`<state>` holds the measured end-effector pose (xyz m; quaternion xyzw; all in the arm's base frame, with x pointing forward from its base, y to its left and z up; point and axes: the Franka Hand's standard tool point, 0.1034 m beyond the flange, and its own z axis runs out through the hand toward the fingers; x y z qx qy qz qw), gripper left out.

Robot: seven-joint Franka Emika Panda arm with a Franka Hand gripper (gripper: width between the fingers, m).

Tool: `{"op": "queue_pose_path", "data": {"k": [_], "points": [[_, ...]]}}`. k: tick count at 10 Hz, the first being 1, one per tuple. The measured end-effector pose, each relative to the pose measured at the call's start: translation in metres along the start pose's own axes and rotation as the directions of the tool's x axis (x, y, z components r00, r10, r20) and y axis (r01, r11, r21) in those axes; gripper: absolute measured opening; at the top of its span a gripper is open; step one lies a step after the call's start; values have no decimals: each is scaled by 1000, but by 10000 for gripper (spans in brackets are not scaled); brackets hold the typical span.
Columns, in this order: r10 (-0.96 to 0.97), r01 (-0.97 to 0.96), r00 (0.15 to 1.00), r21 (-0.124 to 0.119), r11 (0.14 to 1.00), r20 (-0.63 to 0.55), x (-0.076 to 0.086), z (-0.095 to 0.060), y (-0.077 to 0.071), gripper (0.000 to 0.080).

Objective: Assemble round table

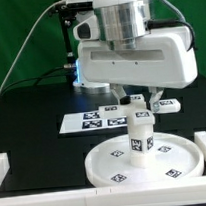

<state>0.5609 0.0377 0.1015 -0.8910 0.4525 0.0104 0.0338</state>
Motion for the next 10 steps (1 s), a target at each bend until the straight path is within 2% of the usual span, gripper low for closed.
{"op": "queue_pose_path", "data": {"k": [1, 2, 4, 7, 9, 10], "points": [[170, -170, 985, 1, 985, -6, -2, 0, -3, 435], [324, -324, 946, 15, 946, -8, -2, 0, -4, 435], [522, -522, 853, 27, 853, 4, 0, 0, -5, 436], [630, -630, 777, 29, 776, 7, 1, -1, -5, 436], [781, -782, 623, 37, 622, 39, 2, 0, -4, 436], [818, -819, 574, 48, 572, 39, 2, 0, -4, 437]]}}
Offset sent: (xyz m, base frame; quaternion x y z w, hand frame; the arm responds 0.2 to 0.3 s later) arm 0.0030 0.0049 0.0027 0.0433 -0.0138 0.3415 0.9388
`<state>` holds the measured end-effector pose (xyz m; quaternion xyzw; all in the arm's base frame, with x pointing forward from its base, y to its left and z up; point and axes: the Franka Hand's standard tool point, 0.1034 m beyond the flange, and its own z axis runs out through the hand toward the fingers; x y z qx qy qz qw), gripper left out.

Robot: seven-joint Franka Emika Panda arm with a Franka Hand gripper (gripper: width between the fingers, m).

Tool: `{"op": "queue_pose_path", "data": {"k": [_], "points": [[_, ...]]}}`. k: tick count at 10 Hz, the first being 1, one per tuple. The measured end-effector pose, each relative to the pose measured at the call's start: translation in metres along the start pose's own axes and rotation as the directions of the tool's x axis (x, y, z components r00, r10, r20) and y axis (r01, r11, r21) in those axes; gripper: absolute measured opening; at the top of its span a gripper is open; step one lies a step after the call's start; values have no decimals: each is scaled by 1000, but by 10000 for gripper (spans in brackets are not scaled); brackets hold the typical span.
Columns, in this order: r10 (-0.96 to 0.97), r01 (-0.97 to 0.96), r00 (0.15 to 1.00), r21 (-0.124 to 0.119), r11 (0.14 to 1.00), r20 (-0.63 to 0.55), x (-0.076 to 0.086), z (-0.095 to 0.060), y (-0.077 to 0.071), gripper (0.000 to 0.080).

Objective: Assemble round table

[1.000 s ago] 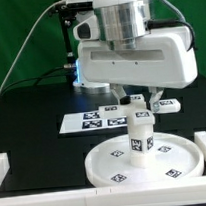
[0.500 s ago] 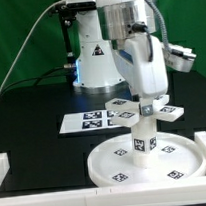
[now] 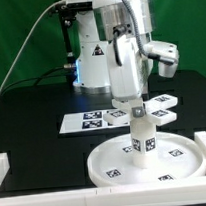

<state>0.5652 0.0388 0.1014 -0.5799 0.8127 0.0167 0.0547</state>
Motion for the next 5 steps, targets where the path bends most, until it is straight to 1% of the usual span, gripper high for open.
{"op": "queue_pose_path", "data": {"k": [2, 3, 5], "points": [[231, -231, 973, 22, 973, -3, -1, 0, 0, 437], [275, -275, 961, 29, 961, -2, -1, -1, 0, 437], [281, -281, 960, 36, 959, -1, -1, 0, 1, 438]]}}
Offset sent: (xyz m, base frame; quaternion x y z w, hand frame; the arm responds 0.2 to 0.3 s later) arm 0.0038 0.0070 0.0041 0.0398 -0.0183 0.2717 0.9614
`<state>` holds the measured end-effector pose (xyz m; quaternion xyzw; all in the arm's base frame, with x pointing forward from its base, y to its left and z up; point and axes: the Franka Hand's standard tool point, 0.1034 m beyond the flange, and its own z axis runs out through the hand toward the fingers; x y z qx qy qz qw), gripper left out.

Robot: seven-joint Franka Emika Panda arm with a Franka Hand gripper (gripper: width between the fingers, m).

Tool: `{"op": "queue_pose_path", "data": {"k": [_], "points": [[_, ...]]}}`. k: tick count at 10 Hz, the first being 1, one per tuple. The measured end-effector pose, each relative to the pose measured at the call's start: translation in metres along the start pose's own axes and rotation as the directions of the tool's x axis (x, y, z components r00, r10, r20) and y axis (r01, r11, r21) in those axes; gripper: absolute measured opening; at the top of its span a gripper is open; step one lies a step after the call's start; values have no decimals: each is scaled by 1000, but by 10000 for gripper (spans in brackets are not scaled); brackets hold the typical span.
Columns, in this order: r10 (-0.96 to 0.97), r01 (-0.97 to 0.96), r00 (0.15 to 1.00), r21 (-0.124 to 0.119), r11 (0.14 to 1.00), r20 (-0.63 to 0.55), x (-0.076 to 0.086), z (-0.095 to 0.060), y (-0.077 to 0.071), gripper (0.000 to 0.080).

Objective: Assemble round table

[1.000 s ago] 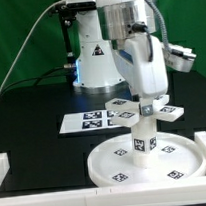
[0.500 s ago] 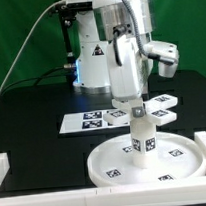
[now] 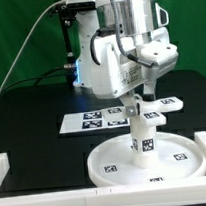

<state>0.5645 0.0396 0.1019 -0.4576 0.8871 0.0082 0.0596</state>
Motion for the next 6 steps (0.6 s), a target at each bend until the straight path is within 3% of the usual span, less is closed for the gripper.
{"op": "queue_pose_path", "data": {"k": [1, 2, 3, 4, 5, 6], "points": [[-20, 20, 1000, -2, 1000, 1, 0, 1, 0, 514], [-32, 32, 999, -3, 999, 0, 0, 1, 1, 514], [-34, 34, 999, -3, 999, 0, 0, 1, 1, 606], [-38, 38, 999, -2, 999, 1, -1, 1, 1, 642], [-56, 56, 998, -1, 998, 20, -7, -10, 2, 642], [-78, 78, 995, -8, 997, 61, -14, -33, 1, 647]]}}
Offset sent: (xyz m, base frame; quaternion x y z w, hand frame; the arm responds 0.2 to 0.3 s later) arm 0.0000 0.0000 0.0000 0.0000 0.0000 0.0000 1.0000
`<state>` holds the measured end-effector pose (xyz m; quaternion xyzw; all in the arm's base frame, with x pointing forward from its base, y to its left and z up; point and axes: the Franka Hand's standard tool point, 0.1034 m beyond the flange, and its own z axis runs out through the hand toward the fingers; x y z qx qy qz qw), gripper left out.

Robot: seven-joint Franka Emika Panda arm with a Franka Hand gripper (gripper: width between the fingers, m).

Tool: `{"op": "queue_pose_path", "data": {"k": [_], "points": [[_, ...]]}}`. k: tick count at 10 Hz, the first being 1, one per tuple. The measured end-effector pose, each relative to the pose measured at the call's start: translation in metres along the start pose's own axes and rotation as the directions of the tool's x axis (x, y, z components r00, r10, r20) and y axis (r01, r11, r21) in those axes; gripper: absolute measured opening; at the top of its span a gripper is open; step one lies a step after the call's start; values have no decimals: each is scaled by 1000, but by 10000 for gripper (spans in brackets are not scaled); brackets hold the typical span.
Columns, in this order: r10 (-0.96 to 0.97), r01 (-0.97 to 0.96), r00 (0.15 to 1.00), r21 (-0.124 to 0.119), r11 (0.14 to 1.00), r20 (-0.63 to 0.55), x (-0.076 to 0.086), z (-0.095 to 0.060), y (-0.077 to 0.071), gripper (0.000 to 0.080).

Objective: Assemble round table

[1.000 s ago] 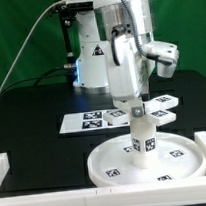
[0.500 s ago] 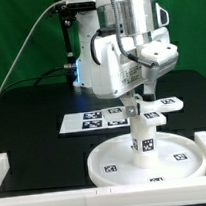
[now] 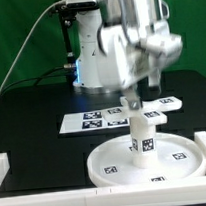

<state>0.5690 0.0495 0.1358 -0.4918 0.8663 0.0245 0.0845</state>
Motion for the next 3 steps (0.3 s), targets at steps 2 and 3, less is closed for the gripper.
{"op": "queue_pose_path", "data": {"k": [2, 3], "points": [[4, -4, 1000, 4, 1000, 21, 1, -10, -5, 649], [0, 0, 1000, -2, 1000, 14, 1, -6, -3, 649]]}}
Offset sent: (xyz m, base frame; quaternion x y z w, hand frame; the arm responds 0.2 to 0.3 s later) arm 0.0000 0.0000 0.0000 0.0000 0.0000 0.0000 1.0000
